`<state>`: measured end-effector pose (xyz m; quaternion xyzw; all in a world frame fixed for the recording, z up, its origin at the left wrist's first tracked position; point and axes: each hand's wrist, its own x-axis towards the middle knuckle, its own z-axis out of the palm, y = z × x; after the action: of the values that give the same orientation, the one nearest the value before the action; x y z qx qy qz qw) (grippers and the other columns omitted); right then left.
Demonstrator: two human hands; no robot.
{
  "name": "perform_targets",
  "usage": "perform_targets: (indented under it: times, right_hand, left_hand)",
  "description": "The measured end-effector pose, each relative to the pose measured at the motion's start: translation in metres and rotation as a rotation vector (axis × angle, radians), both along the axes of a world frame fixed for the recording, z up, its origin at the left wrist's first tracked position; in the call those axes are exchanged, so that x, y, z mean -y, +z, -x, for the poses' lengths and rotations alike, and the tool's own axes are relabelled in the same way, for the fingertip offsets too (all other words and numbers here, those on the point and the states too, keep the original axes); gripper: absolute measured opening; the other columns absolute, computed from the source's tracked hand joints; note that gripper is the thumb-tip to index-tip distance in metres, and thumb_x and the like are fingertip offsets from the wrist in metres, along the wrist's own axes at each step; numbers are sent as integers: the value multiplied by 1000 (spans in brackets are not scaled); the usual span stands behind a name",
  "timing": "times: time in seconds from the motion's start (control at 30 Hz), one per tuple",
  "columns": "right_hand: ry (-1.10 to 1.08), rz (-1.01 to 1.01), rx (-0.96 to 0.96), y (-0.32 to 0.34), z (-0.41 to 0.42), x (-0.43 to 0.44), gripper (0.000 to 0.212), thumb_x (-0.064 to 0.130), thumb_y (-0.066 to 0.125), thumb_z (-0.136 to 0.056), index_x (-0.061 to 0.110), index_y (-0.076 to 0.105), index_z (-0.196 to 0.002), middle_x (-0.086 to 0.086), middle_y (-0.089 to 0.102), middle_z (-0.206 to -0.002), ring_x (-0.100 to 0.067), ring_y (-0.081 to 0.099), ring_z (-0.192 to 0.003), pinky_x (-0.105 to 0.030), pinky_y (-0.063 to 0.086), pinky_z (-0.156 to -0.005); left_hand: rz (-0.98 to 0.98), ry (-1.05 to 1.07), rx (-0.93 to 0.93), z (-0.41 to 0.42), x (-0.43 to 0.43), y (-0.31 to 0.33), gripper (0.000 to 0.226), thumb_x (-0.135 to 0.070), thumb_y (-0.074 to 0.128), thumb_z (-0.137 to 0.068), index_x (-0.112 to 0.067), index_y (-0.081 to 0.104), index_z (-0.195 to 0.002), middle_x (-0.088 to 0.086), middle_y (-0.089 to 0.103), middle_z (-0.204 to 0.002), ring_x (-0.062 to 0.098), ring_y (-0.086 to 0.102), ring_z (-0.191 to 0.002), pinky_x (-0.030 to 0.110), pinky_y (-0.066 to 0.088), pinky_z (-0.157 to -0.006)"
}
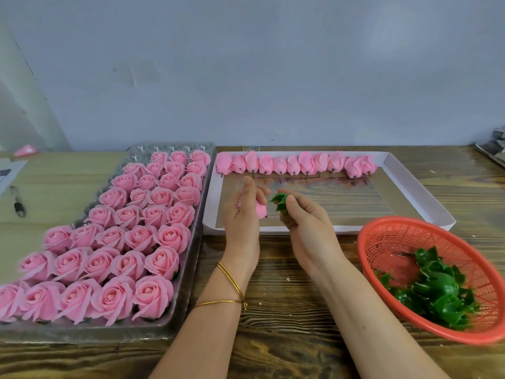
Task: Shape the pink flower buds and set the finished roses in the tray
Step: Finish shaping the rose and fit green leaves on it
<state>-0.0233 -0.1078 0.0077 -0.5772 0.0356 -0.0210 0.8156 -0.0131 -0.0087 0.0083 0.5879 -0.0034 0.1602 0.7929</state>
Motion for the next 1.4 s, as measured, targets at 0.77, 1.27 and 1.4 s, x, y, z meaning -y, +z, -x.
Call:
perform_targets:
  times: [0.77,1.27,1.4]
  right_hand:
    - [193,-215,-55,6,7,-4,36,-12,37,-98,0,61,-121,-5,75,-102,-18,69,-106,-31,54,-94]
    - [159,-48,-37,2,8,-2,41,-19,43,-91,1,62,-121,-12,72,-110,-22,68,-106,-36,54,-95]
    - [136,13,-16,2,10,-3,38,-19,50,-88,0,62,-120,-16,71,-112,-26,68,-108,-41,52,-100]
  left_hand:
    - [65,-71,3,1,-2,2,44,-44,46,-95,-18,59,-61,-6,66,-76,5,61,-79,30,43,-80]
    - [47,-43,-10,-1,-2,1,45,-45,46,-95,-18,60,-62,-5,67,-76,5,62,-78,30,43,-80]
    - [1,-39,20,-1,-2,0,42,-52,47,-87,-24,62,-60,-4,66,-76,8,61,-79,30,43,-81]
